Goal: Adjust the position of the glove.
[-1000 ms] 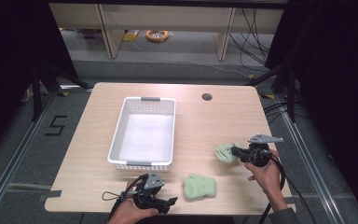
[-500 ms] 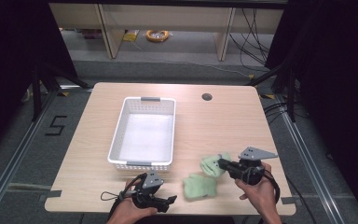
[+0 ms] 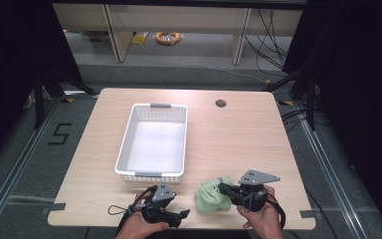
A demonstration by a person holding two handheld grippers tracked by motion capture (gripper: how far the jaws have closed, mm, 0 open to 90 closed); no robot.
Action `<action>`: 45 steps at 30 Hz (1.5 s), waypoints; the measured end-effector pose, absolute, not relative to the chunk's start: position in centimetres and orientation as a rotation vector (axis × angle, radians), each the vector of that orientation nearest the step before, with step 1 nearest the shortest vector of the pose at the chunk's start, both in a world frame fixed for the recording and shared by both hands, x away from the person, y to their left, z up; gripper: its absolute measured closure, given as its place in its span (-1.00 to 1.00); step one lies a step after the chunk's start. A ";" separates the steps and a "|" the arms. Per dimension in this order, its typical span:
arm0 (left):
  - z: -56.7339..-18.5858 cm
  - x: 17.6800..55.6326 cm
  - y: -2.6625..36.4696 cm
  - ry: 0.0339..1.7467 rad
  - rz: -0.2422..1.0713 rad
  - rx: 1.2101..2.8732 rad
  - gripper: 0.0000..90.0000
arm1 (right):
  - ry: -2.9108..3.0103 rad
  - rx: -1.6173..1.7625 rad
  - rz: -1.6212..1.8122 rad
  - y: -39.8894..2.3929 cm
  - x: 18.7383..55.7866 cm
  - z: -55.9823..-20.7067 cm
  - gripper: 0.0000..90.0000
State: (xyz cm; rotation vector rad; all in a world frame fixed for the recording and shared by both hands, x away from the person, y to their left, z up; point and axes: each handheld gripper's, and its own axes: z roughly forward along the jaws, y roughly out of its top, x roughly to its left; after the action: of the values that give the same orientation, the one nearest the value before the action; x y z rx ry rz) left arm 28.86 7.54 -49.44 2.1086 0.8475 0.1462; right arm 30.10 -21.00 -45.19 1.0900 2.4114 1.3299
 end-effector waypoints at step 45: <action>-49.7 30.6 4.0 0.763 0.015 2.095 0.39 | 2.613 1.197 1.133 -23.5 31.5 -49.0 0.76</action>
State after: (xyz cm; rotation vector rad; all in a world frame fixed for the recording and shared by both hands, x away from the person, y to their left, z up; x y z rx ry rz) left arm 30.63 3.98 -49.69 2.0949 0.7625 0.0151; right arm 31.49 -23.52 -48.96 1.1971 2.6126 1.1330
